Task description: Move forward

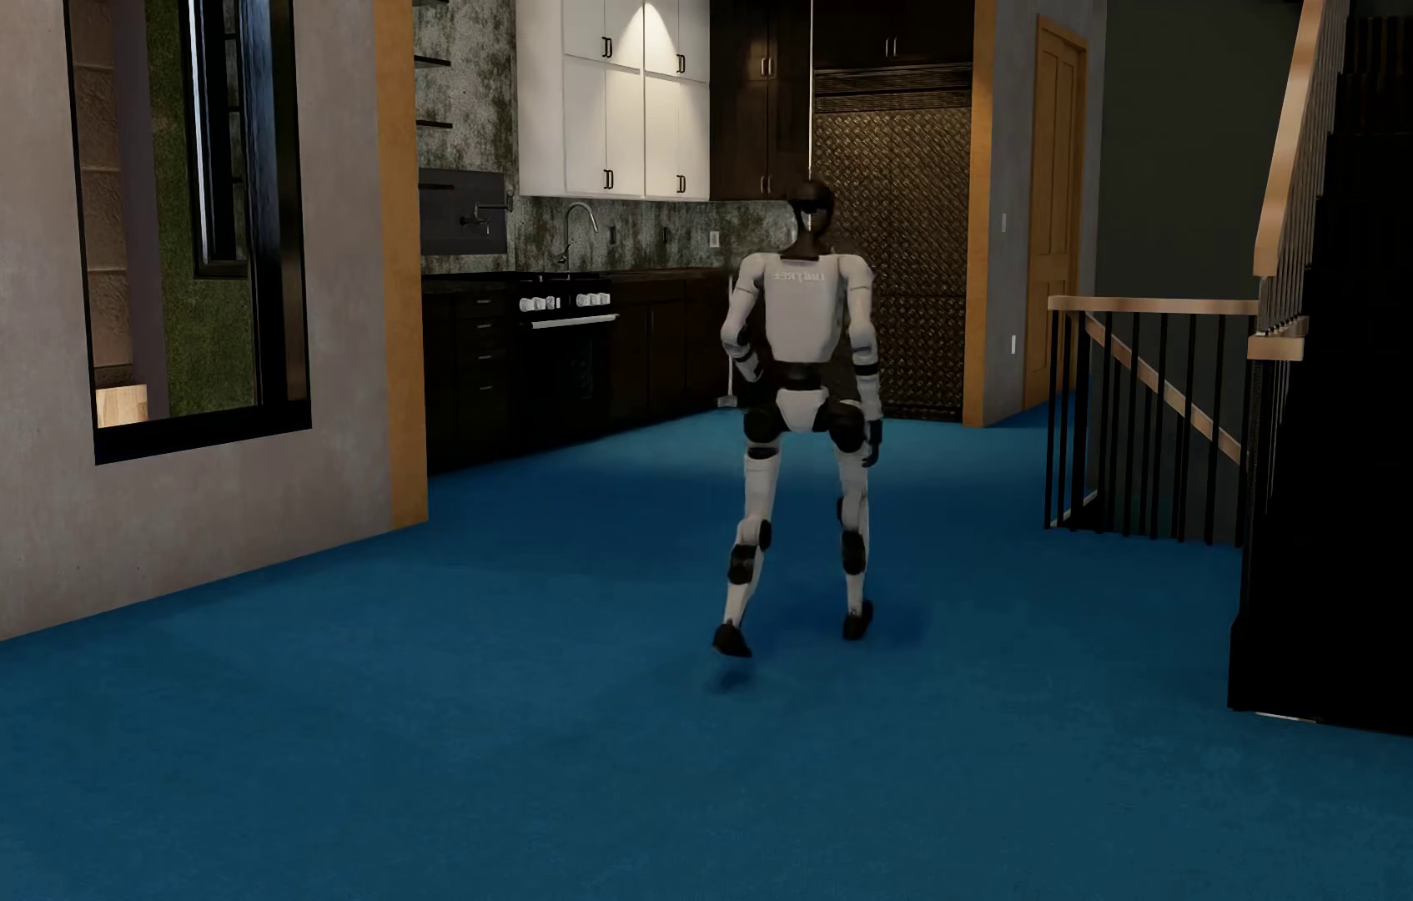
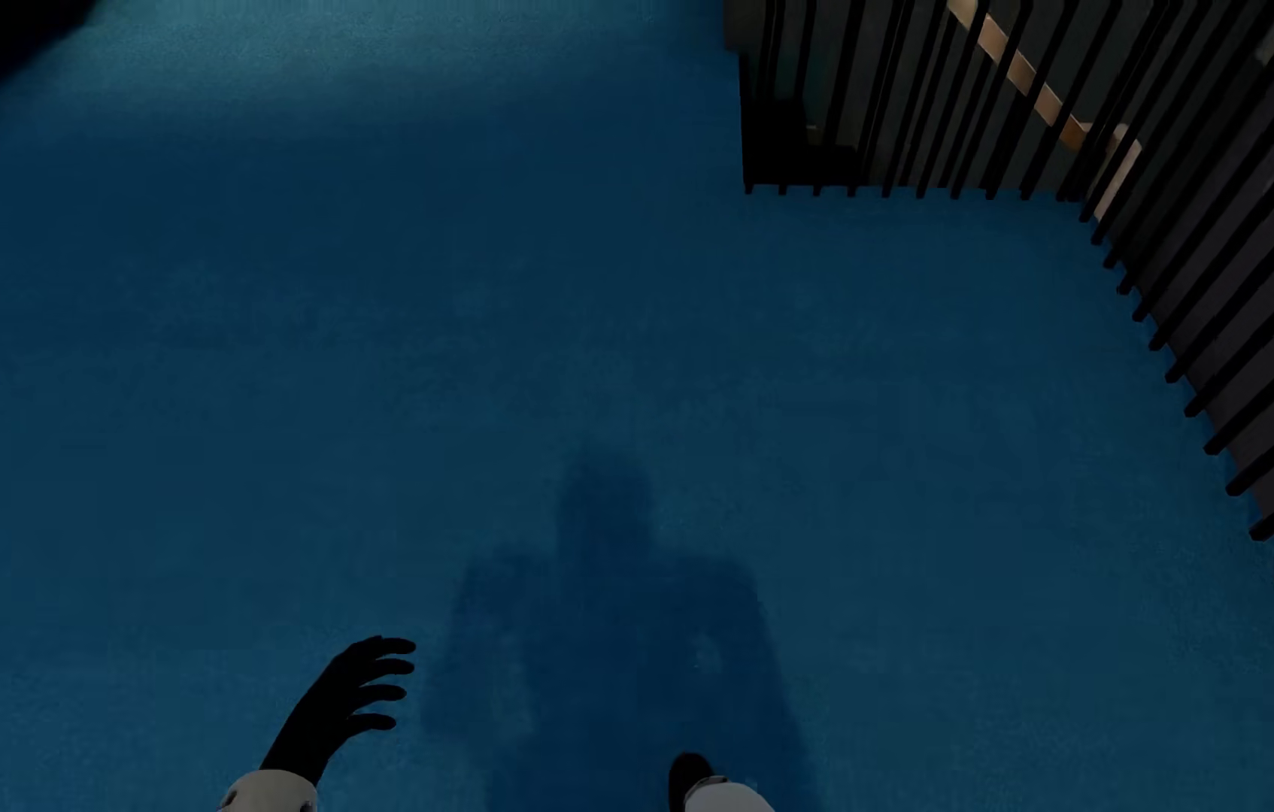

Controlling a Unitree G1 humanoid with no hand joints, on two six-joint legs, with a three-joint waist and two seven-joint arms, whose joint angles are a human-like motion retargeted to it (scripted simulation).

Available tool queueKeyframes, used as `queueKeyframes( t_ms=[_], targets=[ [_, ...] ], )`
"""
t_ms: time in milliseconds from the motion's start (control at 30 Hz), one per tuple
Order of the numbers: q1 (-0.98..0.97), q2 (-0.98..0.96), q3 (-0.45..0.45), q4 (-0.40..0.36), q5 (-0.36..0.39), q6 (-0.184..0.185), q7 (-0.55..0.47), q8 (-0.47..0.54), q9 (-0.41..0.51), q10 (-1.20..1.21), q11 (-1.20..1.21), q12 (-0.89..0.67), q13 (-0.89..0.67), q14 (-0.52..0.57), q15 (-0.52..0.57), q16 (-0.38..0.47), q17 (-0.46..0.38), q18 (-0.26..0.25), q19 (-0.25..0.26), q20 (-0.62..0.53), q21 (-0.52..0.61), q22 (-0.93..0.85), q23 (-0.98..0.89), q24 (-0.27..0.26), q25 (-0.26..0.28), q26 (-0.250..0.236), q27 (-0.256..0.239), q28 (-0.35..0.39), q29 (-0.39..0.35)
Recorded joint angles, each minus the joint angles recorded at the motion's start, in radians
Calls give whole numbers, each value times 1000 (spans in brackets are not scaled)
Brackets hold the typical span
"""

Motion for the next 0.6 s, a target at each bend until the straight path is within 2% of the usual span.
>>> queueKeyframes(
  t_ms=[33,67,133,167,200,233,300,433,533,567,600],
  targets=[
    [36,-16,-31,19,-2,4,0,0,-15,21,10,8,24,36,-10,-4,7,0,0,3,-21,0,20,0,0,0,0,0,0],
    [54,-35,-61,49,-2,15,0,0,-33,66,29,24,47,122,50,-10,15,0,0,-3,-42,15,37,0,0,0,0,0,0],
    [-19,-99,-56,121,19,43,0,0,-57,322,104,57,62,454,504,-17,30,0,0,-48,-42,88,86,0,0,0,0,0,0],
    [-105,-85,-33,143,36,62,0,0,-36,524,191,65,40,588,588,-18,26,0,0,-85,-2,155,116,0,0,0,0,0,0],
    [-217,-39,-6,163,59,87,0,0,-19,715,241,63,5,605,557,-20,10,0,0,-130,63,226,115,0,0,0,0,0,0],
    [-330,19,38,163,75,101,0,0,-11,870,263,67,-26,514,509,-23,-7,0,0,-164,119,287,84,0,0,0,0,0,0],
    [-532,170,104,150,90,106,0,0,-2,931,253,123,-80,372,418,-22,-17,0,0,-184,126,377,-18,0,0,0,0,0,0],
    [-758,474,190,158,102,98,0,0,2,415,152,229,-210,384,255,-36,-5,0,0,-100,17,596,-238,0,0,0,0,0,0],
    [-805,639,217,158,105,104,0,0,-10,8,123,252,-298,282,141,-25,-8,0,0,-18,-18,708,-411,0,0,0,0,0,0],
    [-802,693,244,167,93,104,0,0,-14,-84,119,252,-319,270,100,-22,-7,0,0,8,-22,730,-451,0,0,0,0,0,0],
    [-805,743,272,175,77,104,0,0,-25,-282,120,251,-330,295,69,-20,-5,0,0,28,-22,741,-479,0,0,0,0,0,0]
  ],
)
